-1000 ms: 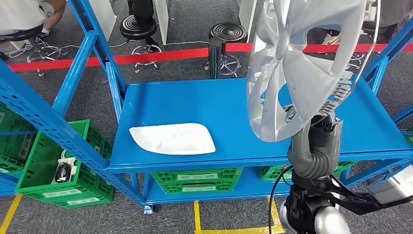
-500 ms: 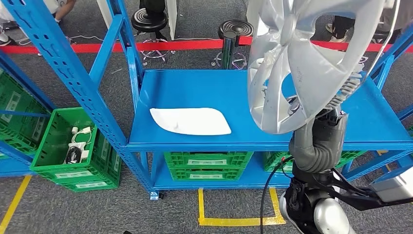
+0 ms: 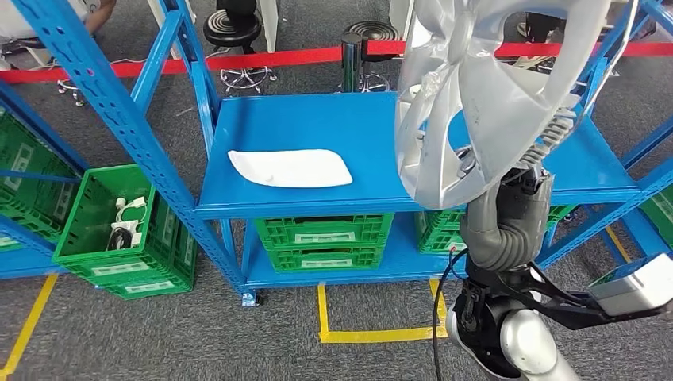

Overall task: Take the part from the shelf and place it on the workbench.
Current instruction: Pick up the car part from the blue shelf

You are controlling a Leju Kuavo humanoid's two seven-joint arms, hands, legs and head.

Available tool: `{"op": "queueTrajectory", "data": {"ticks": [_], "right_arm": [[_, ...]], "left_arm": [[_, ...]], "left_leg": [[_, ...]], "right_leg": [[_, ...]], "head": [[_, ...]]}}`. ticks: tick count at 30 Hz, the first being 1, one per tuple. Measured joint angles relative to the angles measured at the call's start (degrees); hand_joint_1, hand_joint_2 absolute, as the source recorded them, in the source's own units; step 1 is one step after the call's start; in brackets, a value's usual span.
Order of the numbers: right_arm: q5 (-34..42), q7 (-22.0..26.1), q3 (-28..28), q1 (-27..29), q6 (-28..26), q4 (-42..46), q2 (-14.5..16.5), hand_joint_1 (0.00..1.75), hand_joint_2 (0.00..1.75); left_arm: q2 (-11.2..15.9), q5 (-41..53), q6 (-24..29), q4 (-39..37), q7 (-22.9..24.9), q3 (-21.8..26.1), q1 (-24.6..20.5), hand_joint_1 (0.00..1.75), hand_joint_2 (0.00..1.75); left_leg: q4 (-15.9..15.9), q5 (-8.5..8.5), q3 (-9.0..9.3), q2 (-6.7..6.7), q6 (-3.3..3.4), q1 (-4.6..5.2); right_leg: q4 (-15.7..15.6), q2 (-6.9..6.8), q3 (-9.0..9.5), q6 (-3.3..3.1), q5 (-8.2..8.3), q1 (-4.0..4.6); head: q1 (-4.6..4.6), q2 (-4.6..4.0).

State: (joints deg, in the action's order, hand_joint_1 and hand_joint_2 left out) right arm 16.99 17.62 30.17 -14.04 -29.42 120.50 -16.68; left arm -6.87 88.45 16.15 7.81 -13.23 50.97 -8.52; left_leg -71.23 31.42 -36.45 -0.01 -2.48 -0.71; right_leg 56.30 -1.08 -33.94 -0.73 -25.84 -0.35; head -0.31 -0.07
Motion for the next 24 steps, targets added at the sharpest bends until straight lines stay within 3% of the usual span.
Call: {"op": "queueTrajectory", "data": {"ticks": [2,4,6,7,9,11,12,13,14,16,18,19,21,22,23,24], "right_arm": [[0.01,0.01,0.01,-0.08,0.00,0.02,0.00,1.75,1.75],[0.01,0.04,0.02,-0.21,0.00,0.03,-0.01,1.75,1.75],[-0.01,0.07,0.04,-0.31,0.05,0.01,0.02,1.75,1.75],[-0.01,0.08,0.05,-0.35,0.12,-0.01,0.03,1.75,1.75],[0.00,0.11,0.05,-0.47,0.29,-0.04,0.04,1.75,1.75],[0.01,0.13,0.07,-0.56,0.55,-0.16,0.04,1.75,1.75],[0.02,0.13,0.08,-0.58,0.72,-0.27,0.05,1.75,1.75],[0.02,0.13,0.09,-0.58,0.87,-0.37,0.05,1.75,1.75],[0.03,0.13,0.10,-0.59,0.98,-0.44,0.06,1.75,1.75],[0.03,0.13,0.08,-0.72,1.03,-0.46,0.07,1.75,1.75],[0.00,0.13,0.06,-0.97,1.03,-0.41,0.06,1.75,1.75],[-0.03,0.13,0.06,-1.07,1.03,-0.39,0.05,1.75,1.75],[-0.10,0.03,0.08,-1.13,1.03,-0.37,0.04,1.75,1.75],[-0.13,-0.04,0.11,-1.14,1.03,-0.39,0.05,1.75,1.75],[-0.15,-0.11,0.13,-1.14,1.01,-0.41,0.07,1.75,1.75],[-0.15,-0.17,0.15,-1.12,0.99,-0.44,0.08,1.75,1.75]], "left_arm": [[0.10,0.01,0.01,0.01,0.00,0.00,-0.09,0.00,1.75],[0.12,0.02,0.04,0.01,-0.01,-0.01,-0.17,0.00,1.75],[0.11,0.07,0.08,-0.01,0.00,-0.01,-0.11,0.00,1.75],[0.14,0.14,0.11,-0.02,0.01,-0.01,-0.11,0.00,1.75],[0.19,0.36,0.25,-0.03,0.03,0.00,-0.25,0.00,1.75],[0.18,0.69,0.51,-0.03,0.03,0.00,-0.40,0.00,1.75],[0.15,0.88,0.70,-0.03,0.03,0.00,-0.42,0.00,1.75],[0.13,1.05,0.93,-0.03,0.03,0.00,-0.43,0.00,1.75],[0.10,1.18,1.21,-0.03,0.04,-0.01,-0.44,0.00,1.75],[-0.04,1.33,1.78,-0.03,0.11,-0.02,-0.46,0.00,1.75],[-0.33,1.36,2.26,-0.02,0.15,-0.04,-0.51,0.00,1.75],[-0.49,1.36,2.44,-0.02,0.13,-0.05,-0.53,0.00,1.75],[-0.66,1.34,2.69,-0.04,0.08,-0.06,-0.47,0.00,1.75],[-0.67,1.33,2.74,-0.05,0.08,-0.07,-0.40,0.00,1.75],[-0.68,1.32,2.76,-0.06,0.10,-0.07,-0.32,0.00,1.75],[-0.67,1.33,2.77,-0.07,0.15,-0.08,-0.26,0.00,1.75]], "left_leg": [[7.69,-0.34,5.79,0.02,-0.08,-0.09],[12.84,1.42,8.79,-0.10,0.51,0.09],[13.52,1.23,8.50,-0.16,1.65,0.24],[13.54,0.71,8.10,-0.13,2.22,0.24],[13.66,-0.62,6.90,-0.07,3.26,0.14],[13.61,-1.98,5.32,-0.09,3.69,0.35],[13.59,-2.65,4.46,-0.09,3.77,0.52],[13.57,-3.33,3.59,-0.07,3.80,0.71],[13.56,-4.01,2.73,-0.06,3.82,0.93],[13.55,-5.26,1.30,-0.04,3.80,1.30],[13.55,-6.42,0.34,0.03,3.51,1.59],[13.58,-7.03,-0.05,0.11,3.27,1.57],[13.73,-8.18,-0.74,0.29,2.64,1.51],[13.57,-7.93,-1.13,0.32,2.33,1.44],[12.69,-6.57,-1.66,0.28,2.01,1.40],[10.71,-4.11,-2.36,0.20,1.69,1.28]], "right_leg": [[1.23,-0.06,-1.69,0.63,0.59,-0.05],[1.97,-0.12,-2.54,1.29,1.31,-0.04],[2.00,-0.15,-2.87,1.93,2.06,-0.22],[2.34,-0.05,-3.13,2.24,1.45,-0.32],[5.91,0.24,-4.13,2.77,-2.84,-0.42],[12.94,0.44,-5.21,3.01,-8.48,-0.42],[16.02,0.48,-5.33,2.98,-9.84,-0.39],[17.60,0.52,-4.85,2.80,-9.83,-0.33],[17.32,0.56,-3.60,2.46,-8.77,-0.23],[11.29,0.75,1.26,1.21,-6.00,0.24],[2.73,0.94,6.73,-0.14,-5.69,0.89],[-0.05,1.01,8.24,-0.52,-6.04,1.19],[-2.08,0.93,8.50,-0.64,-5.78,1.33],[-2.36,0.77,8.02,-0.70,-5.08,1.27],[-2.63,0.60,7.46,-0.84,-4.31,1.12],[-2.83,0.44,6.75,-0.96,-3.53,0.96]], "head": [[-0.13,0.00],[-0.02,0.00],[0.08,0.00],[0.09,0.00],[0.44,0.00],[1.02,0.00],[1.26,0.00],[1.45,0.00],[1.63,0.00],[1.82,0.01],[1.71,0.01],[1.58,0.01],[1.44,0.01],[1.37,0.01],[1.21,0.01],[0.96,0.01]]}}
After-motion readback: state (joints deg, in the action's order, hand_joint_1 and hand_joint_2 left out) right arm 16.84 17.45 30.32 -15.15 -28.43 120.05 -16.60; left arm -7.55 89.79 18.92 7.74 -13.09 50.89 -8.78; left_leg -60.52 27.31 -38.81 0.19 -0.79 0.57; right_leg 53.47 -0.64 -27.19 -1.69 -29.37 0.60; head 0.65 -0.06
